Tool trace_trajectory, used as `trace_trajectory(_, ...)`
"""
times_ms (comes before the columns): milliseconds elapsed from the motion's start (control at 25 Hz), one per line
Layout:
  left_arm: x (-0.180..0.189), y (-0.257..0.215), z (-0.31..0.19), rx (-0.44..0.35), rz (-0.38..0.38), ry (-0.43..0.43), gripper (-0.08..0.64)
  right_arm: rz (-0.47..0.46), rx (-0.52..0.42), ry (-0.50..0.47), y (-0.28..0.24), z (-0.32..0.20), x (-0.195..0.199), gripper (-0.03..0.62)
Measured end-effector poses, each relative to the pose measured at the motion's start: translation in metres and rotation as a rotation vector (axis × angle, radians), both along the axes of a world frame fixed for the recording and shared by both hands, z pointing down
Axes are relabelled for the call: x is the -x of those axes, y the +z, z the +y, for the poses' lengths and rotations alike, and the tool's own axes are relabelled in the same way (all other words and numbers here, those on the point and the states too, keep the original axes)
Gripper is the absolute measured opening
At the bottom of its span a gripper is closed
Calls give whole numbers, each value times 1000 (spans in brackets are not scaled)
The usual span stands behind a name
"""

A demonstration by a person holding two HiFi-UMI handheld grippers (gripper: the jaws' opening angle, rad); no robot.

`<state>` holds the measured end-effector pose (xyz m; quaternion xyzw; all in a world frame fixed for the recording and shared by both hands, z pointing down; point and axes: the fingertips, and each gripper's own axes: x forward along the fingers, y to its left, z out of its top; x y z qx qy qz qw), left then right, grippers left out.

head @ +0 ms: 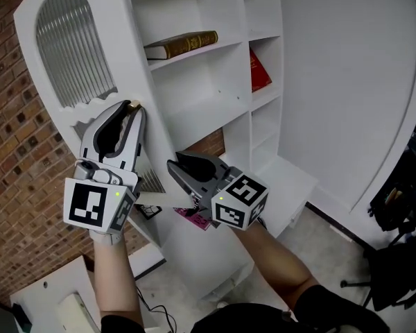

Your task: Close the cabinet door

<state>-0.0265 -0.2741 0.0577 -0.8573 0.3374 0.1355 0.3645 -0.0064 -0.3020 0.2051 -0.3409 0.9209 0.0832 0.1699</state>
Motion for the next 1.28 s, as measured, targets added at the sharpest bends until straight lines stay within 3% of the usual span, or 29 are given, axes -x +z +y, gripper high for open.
trace_trajectory(280,-15,8,-38,-8,-67,-13,84,21,-1,-20,0,-37,-13,89)
trace_trajectory(880,-39,0,-82,-58,-77,-97,88,3,-12,-125,-3,-89,-26,98)
trace_trajectory(1280,-46,0,-124,-46,-76,-243,87,14,-13,-269,-3,-131,-29,101)
